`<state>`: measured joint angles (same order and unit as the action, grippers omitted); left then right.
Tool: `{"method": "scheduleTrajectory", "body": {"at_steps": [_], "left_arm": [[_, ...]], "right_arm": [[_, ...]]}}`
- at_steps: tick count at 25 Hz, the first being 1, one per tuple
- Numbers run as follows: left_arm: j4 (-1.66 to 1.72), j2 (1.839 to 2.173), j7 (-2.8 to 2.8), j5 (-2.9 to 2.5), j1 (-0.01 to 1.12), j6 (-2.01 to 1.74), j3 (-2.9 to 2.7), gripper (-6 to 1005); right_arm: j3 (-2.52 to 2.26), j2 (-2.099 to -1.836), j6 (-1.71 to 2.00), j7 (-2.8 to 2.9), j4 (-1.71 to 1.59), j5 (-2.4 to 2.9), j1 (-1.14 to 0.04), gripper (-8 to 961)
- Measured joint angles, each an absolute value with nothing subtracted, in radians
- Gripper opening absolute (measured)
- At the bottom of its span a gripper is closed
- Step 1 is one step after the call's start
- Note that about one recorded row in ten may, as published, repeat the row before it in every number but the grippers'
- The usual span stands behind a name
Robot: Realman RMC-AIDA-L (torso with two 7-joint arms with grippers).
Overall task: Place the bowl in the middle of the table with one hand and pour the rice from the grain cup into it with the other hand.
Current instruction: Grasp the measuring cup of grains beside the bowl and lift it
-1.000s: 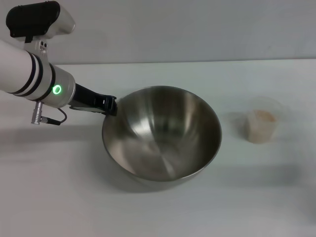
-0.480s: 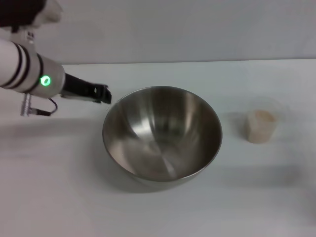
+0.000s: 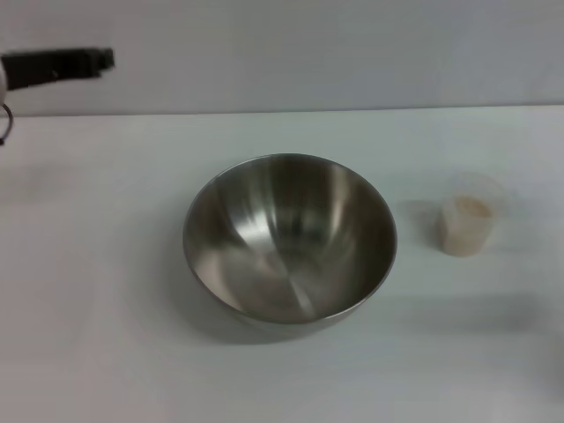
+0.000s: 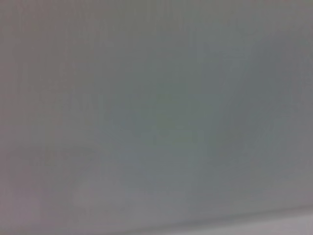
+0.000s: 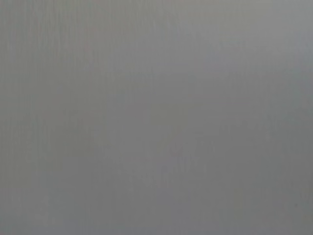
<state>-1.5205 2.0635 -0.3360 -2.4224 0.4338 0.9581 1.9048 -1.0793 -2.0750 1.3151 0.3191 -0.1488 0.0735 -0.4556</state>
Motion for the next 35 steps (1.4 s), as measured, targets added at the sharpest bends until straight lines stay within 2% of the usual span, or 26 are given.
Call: {"method": "scheduleTrajectory", "body": {"at_steps": [5,13,17,21,29,35], "left_arm": [[-1.496,2.066,-0.435,-2.348,0.358,0.692,1.881,210],[-1.342,2.063,-0.499,-2.376,0.245,-0.116,1.642,209],[-1.164,2.064,-0.463,-2.442,0.244,-0.539,1.525,209],[-0.837,2.061,-0.192,-2.556,0.311,-0.955,1.446,208],[-0.441,2.061,0.208,-2.685,0.421,-1.184,1.456,206],[-0.385,2.065,0.225,-2.686,0.402,-1.190,1.405,203]], "right_arm": [[-1.081,-2.075,1.313,0.319,-0.146,0.074,-0.459,815],[-1.080,-2.074,1.274,0.316,-0.148,0.074,-0.462,815],[-1.086,-2.074,1.273,0.306,-0.149,0.074,-0.463,814],[-1.088,-2.075,1.274,0.305,-0.150,0.074,-0.463,814],[-1.094,-2.080,1.285,0.305,-0.140,0.074,-0.447,814],[-1.130,-2.088,1.362,0.313,-0.109,0.075,-0.408,815]]}}
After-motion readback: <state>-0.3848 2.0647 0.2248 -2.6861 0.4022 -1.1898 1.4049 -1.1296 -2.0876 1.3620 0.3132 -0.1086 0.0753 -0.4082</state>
